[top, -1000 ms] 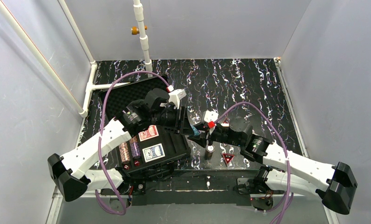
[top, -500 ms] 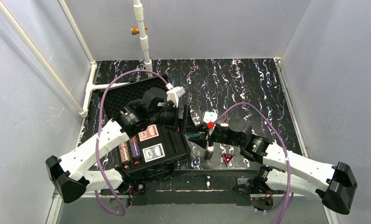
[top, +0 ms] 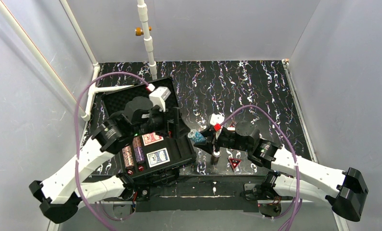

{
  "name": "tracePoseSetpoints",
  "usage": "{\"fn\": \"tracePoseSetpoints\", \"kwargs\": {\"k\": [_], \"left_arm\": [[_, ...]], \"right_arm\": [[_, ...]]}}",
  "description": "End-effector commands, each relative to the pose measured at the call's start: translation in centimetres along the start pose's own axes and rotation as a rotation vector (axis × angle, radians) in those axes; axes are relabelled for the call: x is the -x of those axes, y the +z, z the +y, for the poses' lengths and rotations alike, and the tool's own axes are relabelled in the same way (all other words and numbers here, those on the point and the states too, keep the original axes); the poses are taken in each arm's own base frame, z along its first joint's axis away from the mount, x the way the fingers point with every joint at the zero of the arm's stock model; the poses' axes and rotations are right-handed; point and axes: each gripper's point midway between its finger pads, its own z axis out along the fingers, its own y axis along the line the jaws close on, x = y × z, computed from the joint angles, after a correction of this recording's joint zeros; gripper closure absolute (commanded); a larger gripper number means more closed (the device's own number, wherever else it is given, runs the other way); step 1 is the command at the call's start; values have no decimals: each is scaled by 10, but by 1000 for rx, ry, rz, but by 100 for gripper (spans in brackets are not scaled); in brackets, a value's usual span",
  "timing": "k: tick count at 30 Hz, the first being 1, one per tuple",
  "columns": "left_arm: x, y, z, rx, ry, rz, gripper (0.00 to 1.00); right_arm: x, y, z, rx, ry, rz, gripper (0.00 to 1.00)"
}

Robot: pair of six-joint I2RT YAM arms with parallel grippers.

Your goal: Pack up texas hold em set

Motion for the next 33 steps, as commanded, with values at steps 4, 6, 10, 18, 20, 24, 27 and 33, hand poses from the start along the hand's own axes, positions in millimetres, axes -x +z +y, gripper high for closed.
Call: {"fn": "tracePoseSetpoints", "kwargs": {"k": [4,6,10,18,20,24,27,33], "left_arm": [[0,-62,88,425,105,-168,2],[-4,-77,103,487,136,-192,2],[-9,-106,127,597,205,-234,2],[-21,-141,171,793,271,-326,2],[-27,-142,180,824,261,-339,2],[-30,-142,181,806,241,-376,2],[-29,-143,183,816,235,-393,2],[-30,-138,182,795,237,-388,2]], "right_arm": [[42,9,-8,-46,88,-90,99],[41,11,-11,-62,111,-81,99],[42,17,-16,-92,166,-76,99],[32,37,-18,-112,314,27,99],[28,42,-20,-125,340,62,99],[21,52,-25,-167,381,123,99],[19,58,-30,-209,403,127,99],[3,78,-41,-356,478,192,99]]}}
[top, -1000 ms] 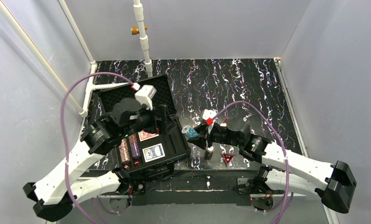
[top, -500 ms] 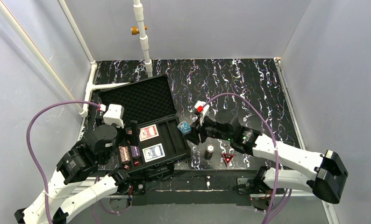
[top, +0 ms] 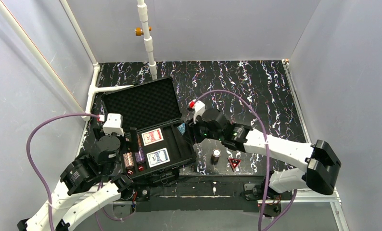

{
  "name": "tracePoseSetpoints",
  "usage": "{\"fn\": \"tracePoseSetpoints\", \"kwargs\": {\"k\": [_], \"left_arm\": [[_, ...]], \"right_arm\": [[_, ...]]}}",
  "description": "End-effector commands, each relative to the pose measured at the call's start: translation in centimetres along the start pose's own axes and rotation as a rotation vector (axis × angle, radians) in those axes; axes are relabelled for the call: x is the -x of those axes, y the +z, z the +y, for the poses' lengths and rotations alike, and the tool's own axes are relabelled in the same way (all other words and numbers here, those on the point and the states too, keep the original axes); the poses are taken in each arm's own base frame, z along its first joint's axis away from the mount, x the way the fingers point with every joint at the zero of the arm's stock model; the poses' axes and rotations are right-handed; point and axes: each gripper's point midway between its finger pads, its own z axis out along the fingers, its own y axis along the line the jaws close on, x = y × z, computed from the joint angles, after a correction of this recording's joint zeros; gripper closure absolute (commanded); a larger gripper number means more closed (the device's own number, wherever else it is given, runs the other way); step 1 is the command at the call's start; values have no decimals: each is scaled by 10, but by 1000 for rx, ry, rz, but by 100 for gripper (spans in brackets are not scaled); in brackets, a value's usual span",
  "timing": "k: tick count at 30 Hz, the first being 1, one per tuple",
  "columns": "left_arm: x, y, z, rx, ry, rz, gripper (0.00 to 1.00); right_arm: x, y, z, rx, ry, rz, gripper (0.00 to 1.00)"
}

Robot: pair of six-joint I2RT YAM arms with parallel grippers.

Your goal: Pack up texas hold em set

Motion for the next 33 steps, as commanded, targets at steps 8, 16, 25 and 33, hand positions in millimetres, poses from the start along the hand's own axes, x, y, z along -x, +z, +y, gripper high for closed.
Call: {"fn": "tracePoseSetpoints", "kwargs": {"k": [8,16,25,33], "left_arm": [[4,1,-1,-21,-34,-66,2],[4,2,-3,-32,-30,-84,2],[-15,1,2,38,-81,51,2],[-31,12,-11,19,0,139,2]], "right_arm": [[22,60,7,-202,178,68,99],[6,99,17,-254,169,142,99],[-2,117,10,-334,178,182,99],[-4,121,8,-352,173,192,99]]}}
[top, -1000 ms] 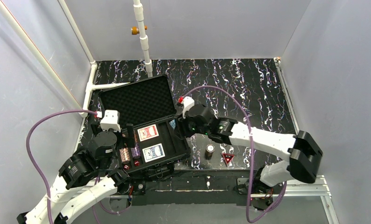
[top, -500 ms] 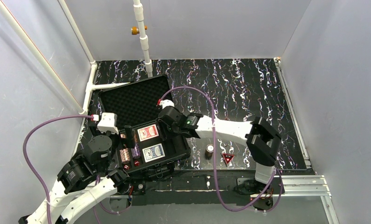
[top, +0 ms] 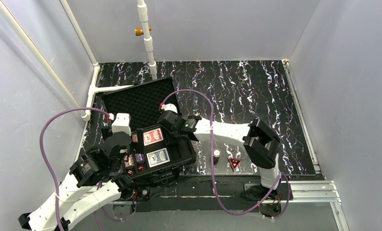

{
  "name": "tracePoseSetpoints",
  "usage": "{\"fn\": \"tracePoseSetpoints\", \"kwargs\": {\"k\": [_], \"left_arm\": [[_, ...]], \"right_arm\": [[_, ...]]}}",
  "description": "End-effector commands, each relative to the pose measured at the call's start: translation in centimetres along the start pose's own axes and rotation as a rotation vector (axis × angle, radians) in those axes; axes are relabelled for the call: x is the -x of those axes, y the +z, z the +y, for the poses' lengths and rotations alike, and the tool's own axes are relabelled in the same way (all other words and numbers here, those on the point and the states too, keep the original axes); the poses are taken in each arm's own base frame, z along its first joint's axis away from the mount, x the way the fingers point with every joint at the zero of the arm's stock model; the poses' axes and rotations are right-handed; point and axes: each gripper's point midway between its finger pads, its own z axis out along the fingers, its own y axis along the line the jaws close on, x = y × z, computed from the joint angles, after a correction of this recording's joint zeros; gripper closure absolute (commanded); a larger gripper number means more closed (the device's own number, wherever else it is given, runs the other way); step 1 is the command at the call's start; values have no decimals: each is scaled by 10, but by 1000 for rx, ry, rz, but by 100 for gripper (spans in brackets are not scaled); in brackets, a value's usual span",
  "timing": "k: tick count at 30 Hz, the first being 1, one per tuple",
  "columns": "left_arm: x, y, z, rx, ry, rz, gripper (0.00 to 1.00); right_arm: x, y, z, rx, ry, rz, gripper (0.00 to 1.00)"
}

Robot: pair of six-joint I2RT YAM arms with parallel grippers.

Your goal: Pack up texas hold em set

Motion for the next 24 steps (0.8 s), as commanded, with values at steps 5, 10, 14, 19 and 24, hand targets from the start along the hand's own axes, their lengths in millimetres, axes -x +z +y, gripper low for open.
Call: {"fn": "tracePoseSetpoints", "kwargs": {"k": [5,10,14,19,24], "left_arm": [[-5,-2,-1,-22,-11,13,3],[-3,-7,4,-27,-42,-26,2],[-2,-9,5,-33,-54,-39,2],[-2,-7,3,-33,-47,-32,2],[-2,-7,3,-33,-47,-31,2]], "right_arm": [[35,-3,14,11,40,-93,99],[32,6,14,0,38,-84,99],[29,12,14,-6,36,-75,95],[28,15,14,-9,39,-69,81],[29,16,14,-15,40,-76,77]]}}
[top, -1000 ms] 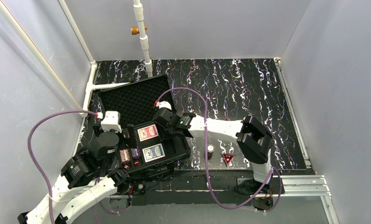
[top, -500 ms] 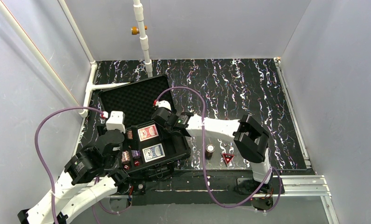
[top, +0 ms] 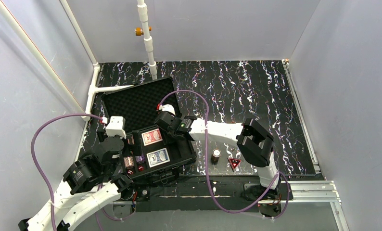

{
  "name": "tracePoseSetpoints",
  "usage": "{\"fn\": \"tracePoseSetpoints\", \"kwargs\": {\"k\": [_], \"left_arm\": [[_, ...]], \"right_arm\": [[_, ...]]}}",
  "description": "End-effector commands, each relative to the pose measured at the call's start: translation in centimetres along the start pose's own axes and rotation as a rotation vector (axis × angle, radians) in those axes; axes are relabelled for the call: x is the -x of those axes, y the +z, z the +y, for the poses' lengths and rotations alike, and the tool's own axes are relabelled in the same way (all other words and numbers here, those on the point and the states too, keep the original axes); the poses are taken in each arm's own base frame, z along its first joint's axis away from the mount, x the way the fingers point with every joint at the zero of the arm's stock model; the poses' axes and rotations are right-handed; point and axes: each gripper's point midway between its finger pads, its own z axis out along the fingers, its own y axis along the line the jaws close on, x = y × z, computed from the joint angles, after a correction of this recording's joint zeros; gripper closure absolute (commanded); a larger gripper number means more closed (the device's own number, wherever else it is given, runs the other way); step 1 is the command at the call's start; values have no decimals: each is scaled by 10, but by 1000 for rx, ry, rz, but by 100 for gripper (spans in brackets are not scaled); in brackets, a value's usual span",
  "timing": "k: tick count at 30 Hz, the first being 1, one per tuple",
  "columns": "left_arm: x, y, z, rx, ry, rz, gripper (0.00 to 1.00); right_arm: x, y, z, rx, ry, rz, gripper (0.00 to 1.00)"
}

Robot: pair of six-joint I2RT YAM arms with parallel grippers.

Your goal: Pack up texas hold em set

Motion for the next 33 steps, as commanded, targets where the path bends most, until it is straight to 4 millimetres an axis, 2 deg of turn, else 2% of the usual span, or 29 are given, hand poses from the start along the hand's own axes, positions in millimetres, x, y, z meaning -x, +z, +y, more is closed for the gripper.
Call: {"fn": "tracePoseSetpoints", "kwargs": {"k": [1,11,16,22,25,27,29,30,31,33], "left_arm": [[-4,2,2,21,3,12,2],[-4,3,2,21,3,13,2],[-4,4,2,26,7,14,2],[2,9,5,69,29,6,2],[2,9,6,78,31,3,2],[5,7,9,86,16,-15,2],[6,4,14,88,-13,-43,2],[7,2,15,84,-25,-56,2],[7,1,15,81,-30,-62,2],[6,3,14,81,-24,-55,2]], "right_arm": [[30,-2,13,18,40,-87,76],[37,-8,10,-3,57,-110,36],[47,-17,11,-7,71,-135,24],[65,-41,7,-11,67,-196,23],[67,-58,-1,-14,70,-217,24],[57,-63,-8,-16,70,-209,28],[41,-73,-14,16,69,-186,43],[26,-72,-12,54,60,-145,55],[19,-71,-9,83,56,-122,60],[-3,-58,-6,107,57,-67,62]]}}
